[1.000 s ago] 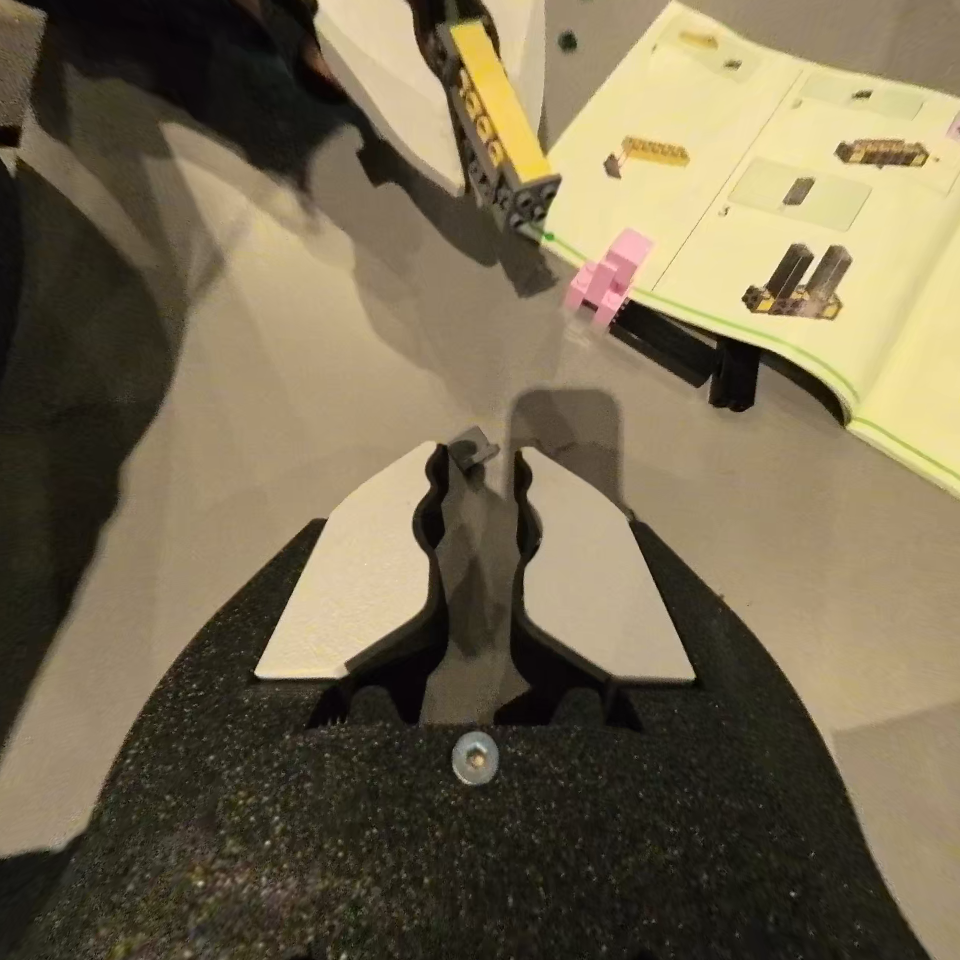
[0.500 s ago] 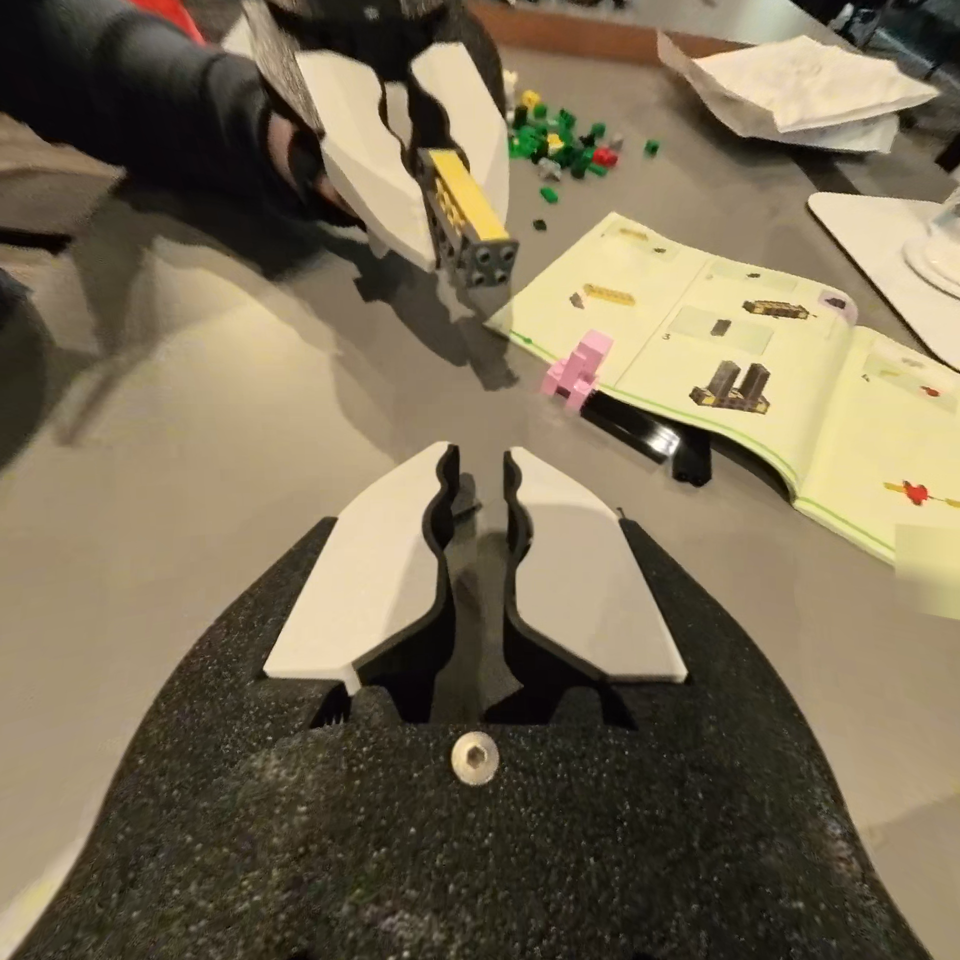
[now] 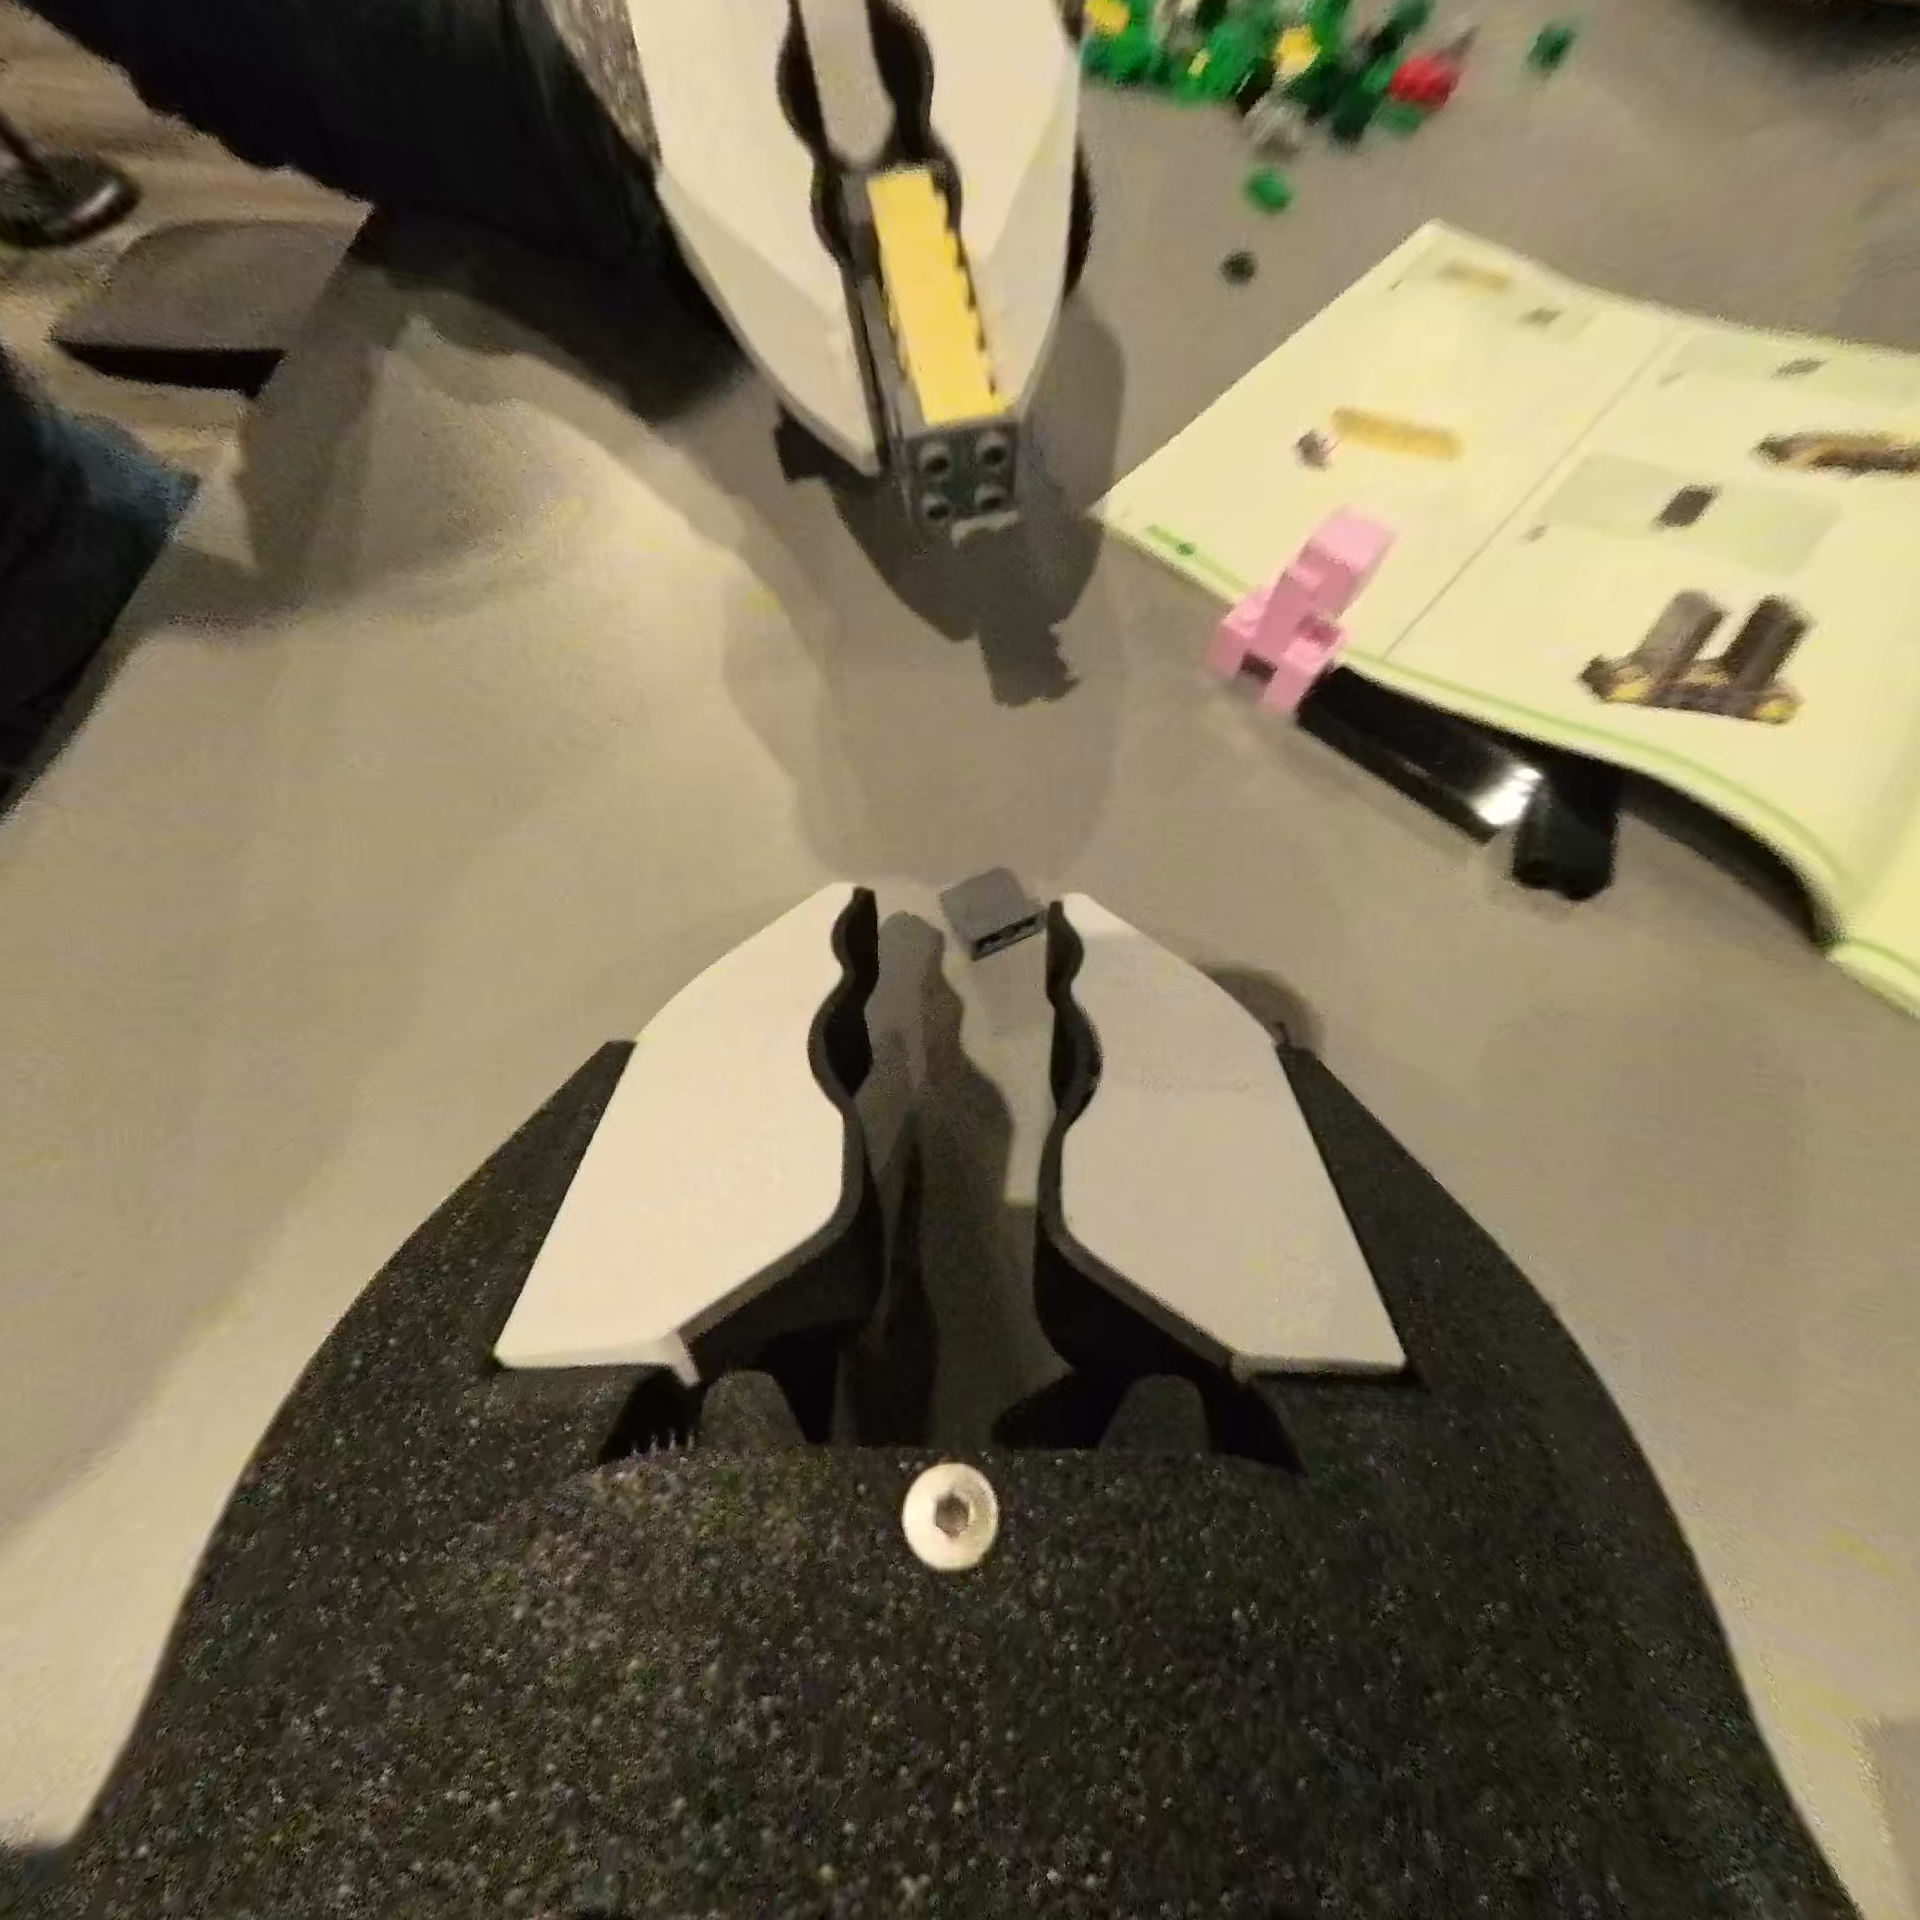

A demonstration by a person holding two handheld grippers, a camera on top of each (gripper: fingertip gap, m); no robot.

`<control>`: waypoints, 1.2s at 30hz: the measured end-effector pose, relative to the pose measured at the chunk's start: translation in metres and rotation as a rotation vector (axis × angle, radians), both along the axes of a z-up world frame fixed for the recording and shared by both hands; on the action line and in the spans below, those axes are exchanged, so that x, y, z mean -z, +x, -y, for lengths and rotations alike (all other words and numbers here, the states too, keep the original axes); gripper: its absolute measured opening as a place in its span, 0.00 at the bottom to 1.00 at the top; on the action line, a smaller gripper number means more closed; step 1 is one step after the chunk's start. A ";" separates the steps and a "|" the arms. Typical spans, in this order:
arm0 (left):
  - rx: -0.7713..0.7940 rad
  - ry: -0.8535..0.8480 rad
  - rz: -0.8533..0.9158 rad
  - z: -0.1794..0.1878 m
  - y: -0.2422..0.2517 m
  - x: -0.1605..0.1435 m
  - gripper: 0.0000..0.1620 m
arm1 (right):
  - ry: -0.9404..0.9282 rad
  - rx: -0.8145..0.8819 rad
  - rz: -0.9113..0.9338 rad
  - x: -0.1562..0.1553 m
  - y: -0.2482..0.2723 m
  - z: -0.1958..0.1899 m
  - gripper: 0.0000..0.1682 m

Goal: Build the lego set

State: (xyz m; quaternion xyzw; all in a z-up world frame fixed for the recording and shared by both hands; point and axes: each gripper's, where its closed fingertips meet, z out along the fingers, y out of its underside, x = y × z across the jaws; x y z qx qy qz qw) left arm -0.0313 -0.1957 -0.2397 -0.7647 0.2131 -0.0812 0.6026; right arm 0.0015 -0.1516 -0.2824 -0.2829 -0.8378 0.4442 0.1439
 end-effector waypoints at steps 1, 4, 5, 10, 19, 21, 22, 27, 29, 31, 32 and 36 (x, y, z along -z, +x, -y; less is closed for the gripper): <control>0.006 0.002 -0.005 0.000 0.001 0.000 0.10 | 0.008 -0.015 0.045 0.005 0.001 0.001 0.19; 0.017 0.002 -0.022 0.001 0.003 0.001 0.10 | 0.034 -0.043 0.085 0.011 0.001 0.003 0.23; 0.020 0.000 -0.026 0.001 0.004 0.002 0.10 | 0.045 -0.042 0.074 0.012 -0.001 0.002 0.23; 0.026 -0.012 -0.043 0.001 0.006 0.004 0.10 | 0.024 -0.065 0.092 0.011 -0.003 0.002 0.21; 0.030 -0.015 -0.025 0.001 0.005 0.003 0.10 | 0.100 -0.045 0.034 0.014 -0.005 0.001 0.10; 0.030 -0.017 -0.024 0.001 0.005 0.003 0.10 | 0.098 -0.044 0.036 0.014 -0.005 0.001 0.09; 0.030 -0.018 -0.026 0.000 0.006 0.003 0.10 | 0.098 -0.039 0.036 0.014 -0.006 0.000 0.08; 0.031 -0.022 -0.040 0.000 0.007 0.005 0.11 | 0.118 0.049 -0.020 0.011 -0.010 -0.006 0.08; 0.031 -0.021 -0.049 0.001 0.007 0.005 0.11 | 0.114 0.128 -0.074 0.005 -0.010 -0.011 0.08; 0.024 -0.023 -0.065 0.000 0.007 0.007 0.11 | 0.099 0.242 -0.093 0.001 -0.010 -0.018 0.08; 0.015 -0.027 -0.078 -0.001 0.007 0.008 0.11 | 0.088 0.296 -0.076 0.000 -0.009 -0.019 0.08; -0.018 -0.028 -0.138 -0.003 0.006 0.012 0.10 | 0.142 0.533 -0.070 0.004 -0.008 -0.021 0.10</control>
